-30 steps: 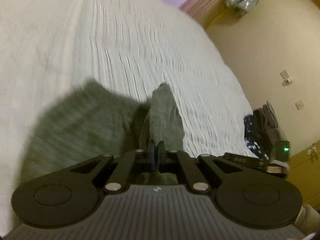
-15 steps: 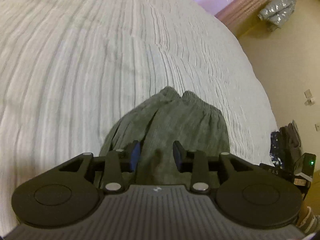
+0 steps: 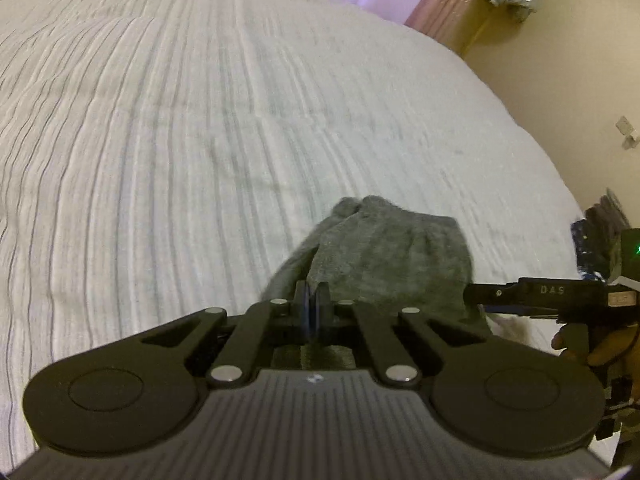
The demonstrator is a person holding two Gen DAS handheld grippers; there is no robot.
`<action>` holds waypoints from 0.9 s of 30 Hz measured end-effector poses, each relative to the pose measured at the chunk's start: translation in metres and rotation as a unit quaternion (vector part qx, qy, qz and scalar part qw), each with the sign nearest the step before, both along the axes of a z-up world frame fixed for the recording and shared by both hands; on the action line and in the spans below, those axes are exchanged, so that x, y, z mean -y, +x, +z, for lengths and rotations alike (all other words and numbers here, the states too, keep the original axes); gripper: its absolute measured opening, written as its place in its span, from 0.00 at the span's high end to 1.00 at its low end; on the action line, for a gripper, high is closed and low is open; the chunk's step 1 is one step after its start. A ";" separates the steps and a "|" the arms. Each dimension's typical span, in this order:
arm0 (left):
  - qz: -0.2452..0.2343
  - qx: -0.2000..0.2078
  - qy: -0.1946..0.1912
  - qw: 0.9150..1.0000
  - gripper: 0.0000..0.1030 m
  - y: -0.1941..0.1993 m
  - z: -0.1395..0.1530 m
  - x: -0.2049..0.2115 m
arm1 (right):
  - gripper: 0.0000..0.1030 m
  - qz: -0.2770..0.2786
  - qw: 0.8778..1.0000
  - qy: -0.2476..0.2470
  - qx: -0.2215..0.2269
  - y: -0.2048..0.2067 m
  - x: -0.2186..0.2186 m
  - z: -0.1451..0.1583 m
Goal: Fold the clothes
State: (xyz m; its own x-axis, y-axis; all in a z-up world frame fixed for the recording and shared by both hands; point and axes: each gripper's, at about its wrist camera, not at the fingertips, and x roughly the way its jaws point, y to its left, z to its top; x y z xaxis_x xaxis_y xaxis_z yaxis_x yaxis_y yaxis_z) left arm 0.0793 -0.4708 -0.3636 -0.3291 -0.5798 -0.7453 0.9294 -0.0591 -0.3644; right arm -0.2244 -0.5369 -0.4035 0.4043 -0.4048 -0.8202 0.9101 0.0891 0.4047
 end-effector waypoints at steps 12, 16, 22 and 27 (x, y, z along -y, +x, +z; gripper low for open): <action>0.047 -0.043 0.031 0.997 0.78 0.017 -0.020 0.000 | 0.27 0.012 0.999 -0.033 -0.026 0.016 0.005 0.000; 0.097 -0.109 0.037 0.989 0.75 0.040 0.001 -0.040 | 0.27 0.010 0.999 -0.040 -0.024 -0.006 -0.027 0.017; 0.078 -0.139 0.102 0.982 0.77 0.026 0.014 -0.122 | 0.28 0.083 0.992 -0.061 -0.074 -0.005 -0.123 0.045; 0.087 -0.184 0.166 0.965 0.77 -0.002 -0.006 -0.173 | 0.28 0.081 0.992 -0.020 -0.094 -0.003 -0.190 0.044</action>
